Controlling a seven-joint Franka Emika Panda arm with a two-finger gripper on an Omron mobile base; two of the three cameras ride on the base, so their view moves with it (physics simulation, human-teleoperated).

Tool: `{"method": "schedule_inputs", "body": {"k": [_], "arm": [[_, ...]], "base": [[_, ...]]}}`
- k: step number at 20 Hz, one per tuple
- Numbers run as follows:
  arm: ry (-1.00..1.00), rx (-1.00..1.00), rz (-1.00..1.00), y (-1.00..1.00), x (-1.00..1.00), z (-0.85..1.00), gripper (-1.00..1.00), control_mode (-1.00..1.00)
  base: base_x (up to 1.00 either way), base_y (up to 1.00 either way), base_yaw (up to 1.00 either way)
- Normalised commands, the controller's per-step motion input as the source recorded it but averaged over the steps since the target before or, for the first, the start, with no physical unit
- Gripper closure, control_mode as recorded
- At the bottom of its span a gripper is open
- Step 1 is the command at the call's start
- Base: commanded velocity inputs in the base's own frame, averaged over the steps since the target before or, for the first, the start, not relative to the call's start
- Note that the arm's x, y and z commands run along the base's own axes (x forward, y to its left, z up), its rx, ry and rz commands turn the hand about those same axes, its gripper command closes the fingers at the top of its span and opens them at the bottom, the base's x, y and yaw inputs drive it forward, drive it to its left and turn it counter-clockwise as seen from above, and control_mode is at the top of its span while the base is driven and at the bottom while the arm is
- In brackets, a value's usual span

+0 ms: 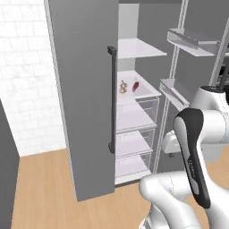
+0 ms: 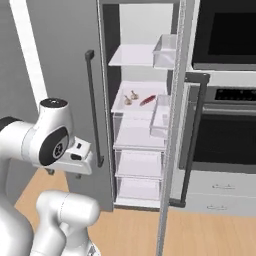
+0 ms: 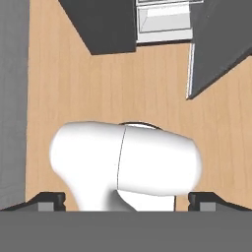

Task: Place one garlic and one steak in each tupperware on the nearby counter, to pack two identical lunches.

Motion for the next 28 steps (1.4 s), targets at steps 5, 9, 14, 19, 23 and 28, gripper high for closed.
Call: {"method": "schedule_inputs", "body": {"k": [5, 9, 14, 19, 23, 28], "arm": [[0.0, 0.0, 0.0, 0.0, 0.0, 0.0, -1.0, 1.0], [0.0, 0.0, 0.0, 0.0, 0.0, 0.0, -1.0, 1.0], [0.0, 0.0, 0.0, 0.0, 0.0, 0.0, -1.0, 1.0], [0.0, 0.0, 0.0, 0.0, 0.0, 0.0, -1.0, 1.0], [0.0, 0.0, 0.0, 0.0, 0.0, 0.0, -1.0, 1.0], [0.0, 0.0, 0.0, 0.0, 0.0, 0.0, -1.0, 1.0]], "base": [[0.78, 0.31, -0.15], [0.31, -0.34, -0.01], [0.35, -0.12, -0.13], [0.61, -0.07, -0.25], [0.5, -0.08, -0.16], [0.83, -0.02, -0.06]]}}
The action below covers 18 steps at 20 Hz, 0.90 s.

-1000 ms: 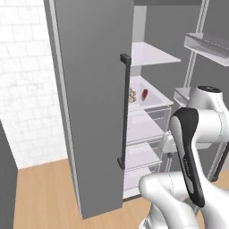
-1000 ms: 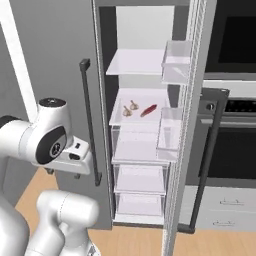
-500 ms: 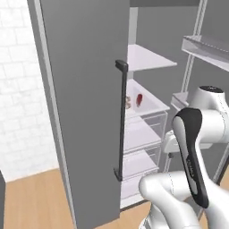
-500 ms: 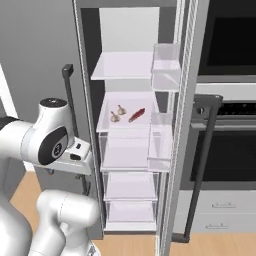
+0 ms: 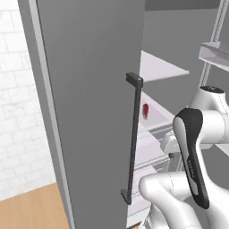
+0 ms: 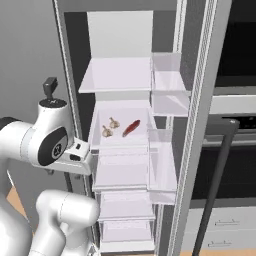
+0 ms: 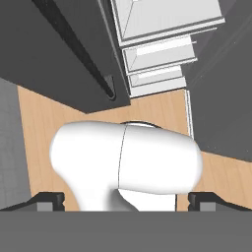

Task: Place one garlic and one steak in each tupperware on the nearby counter, to pack two identical lunches.

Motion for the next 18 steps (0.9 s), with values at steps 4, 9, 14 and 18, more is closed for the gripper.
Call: {"method": "schedule_inputs", "body": {"k": [4, 9, 14, 18], "arm": [[0.0, 0.0, 0.0, 0.0, 0.0, 0.0, -1.0, 1.0], [0.0, 0.0, 0.0, 0.0, 0.0, 0.0, -1.0, 1.0], [0.0, 0.0, 0.0, 0.0, 0.0, 0.0, -1.0, 1.0], [0.0, 0.0, 0.0, 0.0, 0.0, 0.0, -1.0, 1.0]], "base": [[0.71, -0.17, 0.01], [0.3, -0.38, 0.12], [-0.02, -0.27, 0.12], [0.0, -0.51, 0.1]]}}
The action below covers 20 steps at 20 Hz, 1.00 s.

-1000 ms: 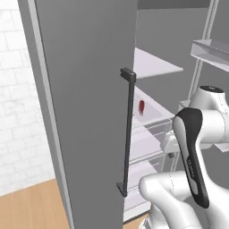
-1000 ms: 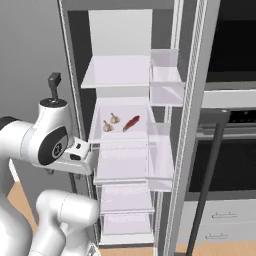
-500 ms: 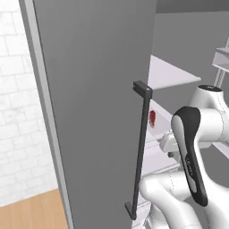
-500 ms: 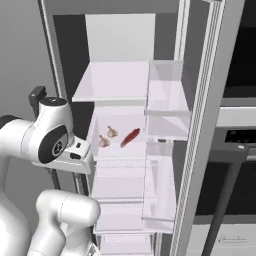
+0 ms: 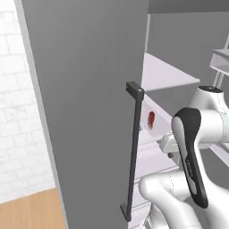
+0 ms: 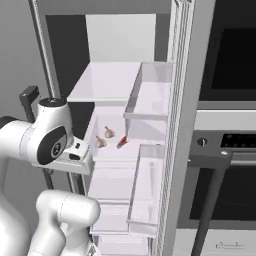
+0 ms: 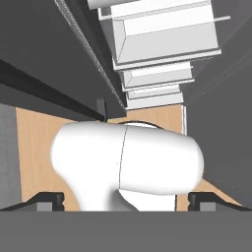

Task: Place one garlic and one steak in each tupperware on the nearby counter, to pack two identical lunches.

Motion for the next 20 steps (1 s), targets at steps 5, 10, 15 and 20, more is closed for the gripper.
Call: {"method": "schedule_inputs", "body": {"k": [5, 10, 15, 20], "arm": [[0.0, 0.0, 0.0, 0.0, 0.0, 0.0, -1.0, 1.0], [0.0, 0.0, 0.0, 0.0, 0.0, 0.0, -1.0, 1.0], [0.0, 0.0, 0.0, 0.0, 0.0, 0.0, -1.0, 1.0], [0.0, 0.0, 0.0, 0.0, 0.0, 0.0, -1.0, 1.0]], "base": [[0.0, -0.45, 0.12], [0.0, -0.21, 0.2], [0.06, -0.22, 0.26], [0.0, -0.12, 0.08]]}}
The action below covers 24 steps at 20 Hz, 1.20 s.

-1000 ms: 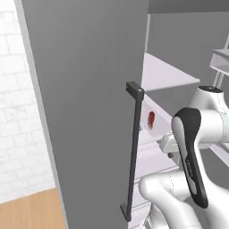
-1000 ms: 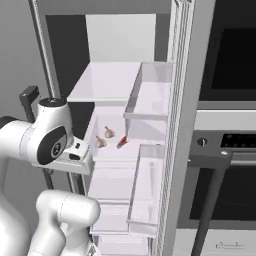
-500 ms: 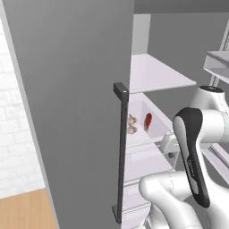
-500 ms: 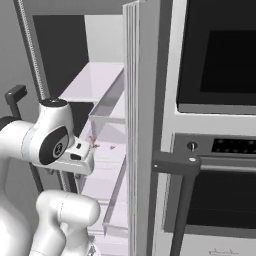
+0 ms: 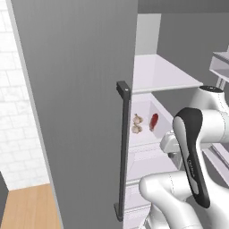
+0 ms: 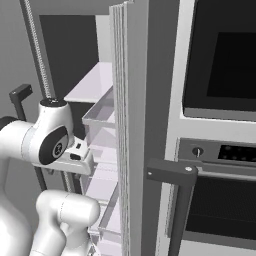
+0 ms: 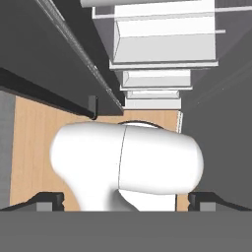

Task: Place one garlic and one steak in each tupperware on the nearby counter, to pack two identical lunches.

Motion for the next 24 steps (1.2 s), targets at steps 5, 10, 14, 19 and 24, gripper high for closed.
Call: {"method": "schedule_inputs", "body": {"k": [5, 10, 14, 19, 24], "arm": [[0.0, 0.0, 0.0, 0.0, 0.0, 0.0, -1.0, 1.0], [-0.33, 0.0, 0.05, -0.03, 0.0, 0.33, -1.0, -1.0], [-0.34, 0.01, 0.05, 0.0, 0.25, 0.26, -1.0, -1.0], [0.0, -0.04, -0.02, 0.0, 0.96, -0.13, -1.0, -1.0], [0.0, 0.0, 0.0, 0.0, 1.0, -0.43, -1.0, -1.0]], "base": [[0.0, 0.0, 0.0], [0.0, 0.0, 0.0], [0.0, 0.0, 0.0], [0.0, 0.0, 0.0], [0.0, 0.0, 0.0]]}}
